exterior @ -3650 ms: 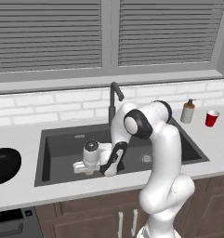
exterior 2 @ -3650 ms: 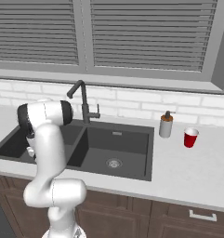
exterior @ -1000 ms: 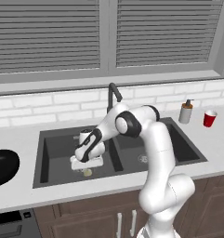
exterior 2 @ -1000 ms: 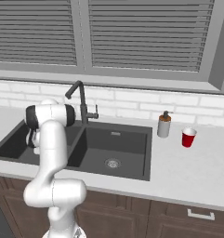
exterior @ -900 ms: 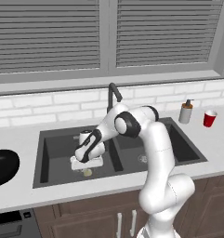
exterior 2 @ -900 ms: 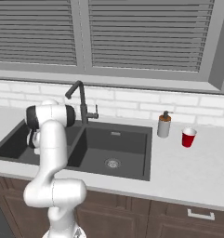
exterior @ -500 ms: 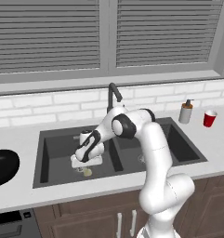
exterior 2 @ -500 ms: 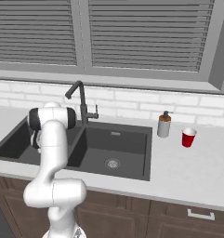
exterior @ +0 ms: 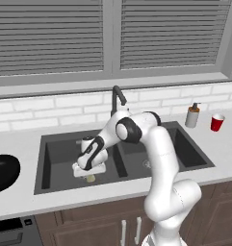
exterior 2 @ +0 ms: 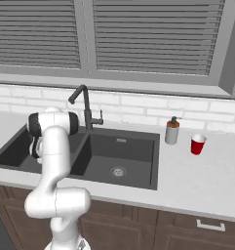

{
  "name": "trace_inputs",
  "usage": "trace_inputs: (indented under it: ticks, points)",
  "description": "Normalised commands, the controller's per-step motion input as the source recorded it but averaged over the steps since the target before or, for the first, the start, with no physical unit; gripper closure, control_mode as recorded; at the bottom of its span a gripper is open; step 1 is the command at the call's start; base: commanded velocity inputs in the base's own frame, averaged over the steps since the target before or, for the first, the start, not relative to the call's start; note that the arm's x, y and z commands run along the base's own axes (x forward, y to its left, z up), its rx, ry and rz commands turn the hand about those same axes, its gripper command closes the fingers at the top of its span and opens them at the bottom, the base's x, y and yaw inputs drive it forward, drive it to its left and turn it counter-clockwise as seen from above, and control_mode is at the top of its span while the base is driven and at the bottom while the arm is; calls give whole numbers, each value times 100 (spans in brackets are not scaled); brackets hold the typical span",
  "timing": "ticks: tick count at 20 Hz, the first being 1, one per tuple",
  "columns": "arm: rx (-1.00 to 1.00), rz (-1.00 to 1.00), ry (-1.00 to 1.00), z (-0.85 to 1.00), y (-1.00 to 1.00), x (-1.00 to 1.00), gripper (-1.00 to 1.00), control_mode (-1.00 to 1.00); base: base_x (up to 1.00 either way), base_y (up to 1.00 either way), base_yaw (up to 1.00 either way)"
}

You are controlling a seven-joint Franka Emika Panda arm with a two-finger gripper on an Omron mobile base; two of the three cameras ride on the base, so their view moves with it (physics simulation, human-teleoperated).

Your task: Pick the garlic from the sink and place it in the bowl. Then pick the bowl and place it in the microwave. Then close the microwave door and press the start button.

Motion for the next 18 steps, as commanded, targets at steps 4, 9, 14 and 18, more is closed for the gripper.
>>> trace_inputs:
  ticks: [4,9,14,18]
  points:
    - [0,0,0,0,0,-42,-100,-100,0,0,0]
    - [0,0,0,0,0,-1,-100,-100,0,0,0]
    - [0,0,-1,0,0,50,-100,-100,0,0,0]
    - [0,0,0,0,3,42,-100,-100,0,0,0]
